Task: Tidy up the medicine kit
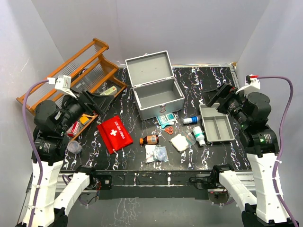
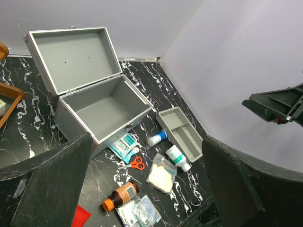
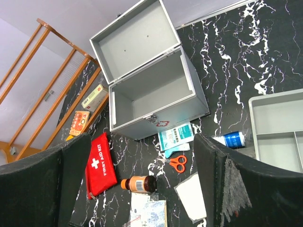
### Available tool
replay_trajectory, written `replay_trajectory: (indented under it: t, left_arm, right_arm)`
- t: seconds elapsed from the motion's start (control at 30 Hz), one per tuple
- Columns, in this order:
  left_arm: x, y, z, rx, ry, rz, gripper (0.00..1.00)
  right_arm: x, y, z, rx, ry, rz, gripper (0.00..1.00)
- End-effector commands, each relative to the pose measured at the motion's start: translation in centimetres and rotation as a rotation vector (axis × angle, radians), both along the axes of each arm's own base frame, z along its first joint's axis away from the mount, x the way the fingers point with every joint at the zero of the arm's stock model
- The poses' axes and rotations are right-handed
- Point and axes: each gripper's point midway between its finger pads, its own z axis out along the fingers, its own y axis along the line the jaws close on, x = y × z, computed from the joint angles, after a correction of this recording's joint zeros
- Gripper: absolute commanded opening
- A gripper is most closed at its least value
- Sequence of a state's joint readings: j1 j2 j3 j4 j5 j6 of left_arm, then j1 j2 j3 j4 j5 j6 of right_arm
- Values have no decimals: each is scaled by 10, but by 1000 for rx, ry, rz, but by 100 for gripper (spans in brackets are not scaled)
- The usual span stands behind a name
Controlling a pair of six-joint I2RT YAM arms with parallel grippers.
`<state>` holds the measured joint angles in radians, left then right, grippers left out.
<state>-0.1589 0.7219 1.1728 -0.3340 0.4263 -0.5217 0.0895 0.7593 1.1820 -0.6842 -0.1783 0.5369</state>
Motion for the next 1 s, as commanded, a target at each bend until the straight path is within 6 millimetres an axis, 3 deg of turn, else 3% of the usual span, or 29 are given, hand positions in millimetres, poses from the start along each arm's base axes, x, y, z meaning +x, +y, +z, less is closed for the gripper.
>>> replay_trajectory:
  t: [0.0, 0.13, 0.3, 0.43, 0.57, 0.8, 0.97]
  left_arm:
    - [-6, 4, 9, 17, -77, 9, 99]
    - [-9, 6, -6, 40, -50, 13, 99]
    - [-13, -4, -29, 10, 21, -47, 99]
    - [-22, -15, -42, -38, 108, -112, 99]
    - [-12, -2, -71, 10, 185, -22, 99]
    - [-1, 0, -147, 99, 414, -21, 98]
    - [8, 26, -217, 60, 700, 224, 83]
  right_arm:
    - [2, 1, 10, -11, -36, 14, 87]
    - [2, 6, 3, 24, 3, 26, 85]
    - [-1, 26, 2, 46, -44, 156, 79]
    - [0, 35, -12, 58, -21, 207, 77]
    - [-1, 53, -30, 73, 22, 324, 80]
    - [7, 72, -84, 113, 190, 449, 80]
    - [11, 86, -105, 94, 226, 440, 76]
